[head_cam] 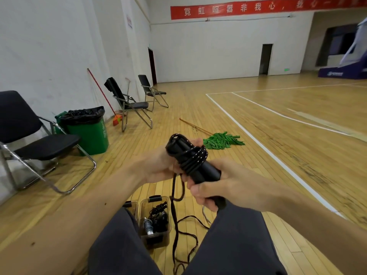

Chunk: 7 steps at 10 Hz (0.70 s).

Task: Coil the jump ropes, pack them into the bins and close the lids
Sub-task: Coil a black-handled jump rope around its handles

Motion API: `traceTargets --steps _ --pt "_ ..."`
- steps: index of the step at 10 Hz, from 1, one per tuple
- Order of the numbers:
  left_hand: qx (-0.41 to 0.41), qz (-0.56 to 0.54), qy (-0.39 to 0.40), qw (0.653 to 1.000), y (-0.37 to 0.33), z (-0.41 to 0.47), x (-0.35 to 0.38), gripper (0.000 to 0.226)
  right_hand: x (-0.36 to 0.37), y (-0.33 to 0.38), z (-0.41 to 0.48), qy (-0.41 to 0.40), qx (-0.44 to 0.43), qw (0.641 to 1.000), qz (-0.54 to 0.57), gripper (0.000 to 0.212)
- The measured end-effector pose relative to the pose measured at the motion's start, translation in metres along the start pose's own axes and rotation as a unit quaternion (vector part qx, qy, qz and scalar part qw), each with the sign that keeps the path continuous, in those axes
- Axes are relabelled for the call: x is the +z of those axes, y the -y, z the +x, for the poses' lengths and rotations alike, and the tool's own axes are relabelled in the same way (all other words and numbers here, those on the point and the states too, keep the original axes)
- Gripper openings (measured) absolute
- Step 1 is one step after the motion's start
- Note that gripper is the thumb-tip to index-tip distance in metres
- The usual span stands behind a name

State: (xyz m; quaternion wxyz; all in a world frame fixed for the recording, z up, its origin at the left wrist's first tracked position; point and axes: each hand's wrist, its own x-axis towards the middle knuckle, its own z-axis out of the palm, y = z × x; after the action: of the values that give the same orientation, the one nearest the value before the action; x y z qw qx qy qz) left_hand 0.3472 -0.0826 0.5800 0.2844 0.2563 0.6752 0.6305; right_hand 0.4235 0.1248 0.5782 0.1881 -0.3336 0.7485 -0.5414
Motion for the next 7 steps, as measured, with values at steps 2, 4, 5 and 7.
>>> traceTargets --steps 2,4,5,7 --pt "0.015 -0.008 -0.017 1.000 -0.009 -0.005 0.035 0.032 -0.009 -0.007 0.001 -0.040 0.025 0.999 -0.002 0.006" --pt "0.004 -0.011 -0.082 0.997 0.000 -0.004 0.033 0.037 -0.015 -0.009 0.002 -0.148 0.021 0.989 0.001 0.015" --pt "-0.003 0.010 -0.094 0.996 0.007 -0.005 0.035 0.039 -0.021 -0.008 0.005 -0.188 0.024 0.982 0.005 0.022" --pt "-0.028 0.154 -0.112 0.981 0.020 -0.007 0.049 0.041 -0.044 -0.015 0.007 -0.246 0.035 0.968 -0.044 0.022"
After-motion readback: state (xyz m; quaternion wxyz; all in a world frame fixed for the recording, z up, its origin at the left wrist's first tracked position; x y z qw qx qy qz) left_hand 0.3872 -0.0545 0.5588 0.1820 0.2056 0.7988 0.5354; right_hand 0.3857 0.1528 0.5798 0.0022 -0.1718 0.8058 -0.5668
